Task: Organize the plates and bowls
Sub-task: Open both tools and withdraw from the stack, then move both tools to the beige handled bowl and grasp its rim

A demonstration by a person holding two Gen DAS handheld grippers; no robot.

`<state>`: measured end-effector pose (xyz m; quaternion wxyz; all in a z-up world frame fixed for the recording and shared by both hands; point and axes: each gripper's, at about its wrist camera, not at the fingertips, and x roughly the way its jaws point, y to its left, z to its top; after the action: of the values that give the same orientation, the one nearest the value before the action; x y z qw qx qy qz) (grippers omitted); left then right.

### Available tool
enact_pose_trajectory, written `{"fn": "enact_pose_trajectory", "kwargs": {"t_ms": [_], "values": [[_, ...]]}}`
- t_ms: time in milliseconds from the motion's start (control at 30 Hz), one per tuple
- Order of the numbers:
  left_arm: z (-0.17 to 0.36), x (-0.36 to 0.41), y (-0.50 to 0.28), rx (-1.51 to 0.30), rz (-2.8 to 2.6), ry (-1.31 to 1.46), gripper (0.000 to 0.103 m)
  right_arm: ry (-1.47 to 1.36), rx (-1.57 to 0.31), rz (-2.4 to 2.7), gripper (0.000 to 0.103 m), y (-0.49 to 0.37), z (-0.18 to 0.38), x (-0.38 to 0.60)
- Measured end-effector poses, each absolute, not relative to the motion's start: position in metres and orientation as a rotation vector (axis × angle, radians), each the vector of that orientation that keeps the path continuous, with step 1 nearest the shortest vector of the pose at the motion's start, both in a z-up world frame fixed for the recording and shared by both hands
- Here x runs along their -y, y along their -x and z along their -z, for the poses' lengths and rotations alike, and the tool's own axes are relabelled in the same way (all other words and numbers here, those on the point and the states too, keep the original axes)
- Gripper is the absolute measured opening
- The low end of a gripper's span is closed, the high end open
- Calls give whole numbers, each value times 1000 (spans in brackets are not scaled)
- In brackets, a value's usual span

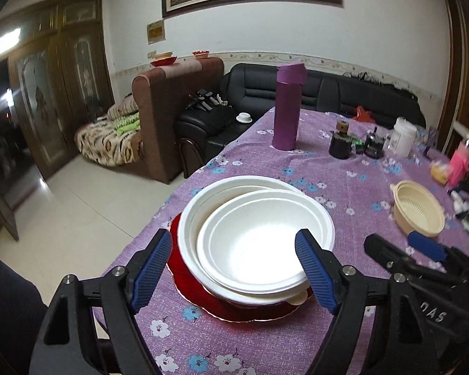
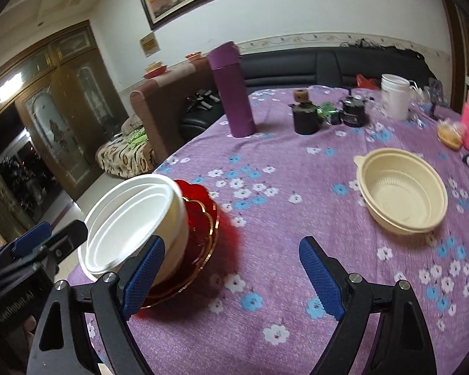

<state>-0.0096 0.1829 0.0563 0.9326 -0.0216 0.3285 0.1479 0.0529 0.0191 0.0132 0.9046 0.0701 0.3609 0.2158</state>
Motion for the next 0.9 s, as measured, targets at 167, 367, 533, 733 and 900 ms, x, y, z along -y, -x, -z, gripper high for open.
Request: {"fn": "enact_pose_trajectory", "kwargs": {"t_ms": [167,367,533,733,900], "values": [[-55,-169,5,-693,-295,17,81,-155,-741,-425,91,-50,-14,-7],[-57,-150,1,-691,-268,-12,81,-175,-737,-404,91,-49,-14,12],[-58,-128,-6,-692,-234,-50,81,-192,-735,-374,91,-51,-13,32],[-55,-102,-16,-701,-203,-101,81,-220,-735,-330,91,-59,-8,61],[-52,-83,-25,-710,-182,-136,81,-236,-722,-270,91,-71,-8,92]]}}
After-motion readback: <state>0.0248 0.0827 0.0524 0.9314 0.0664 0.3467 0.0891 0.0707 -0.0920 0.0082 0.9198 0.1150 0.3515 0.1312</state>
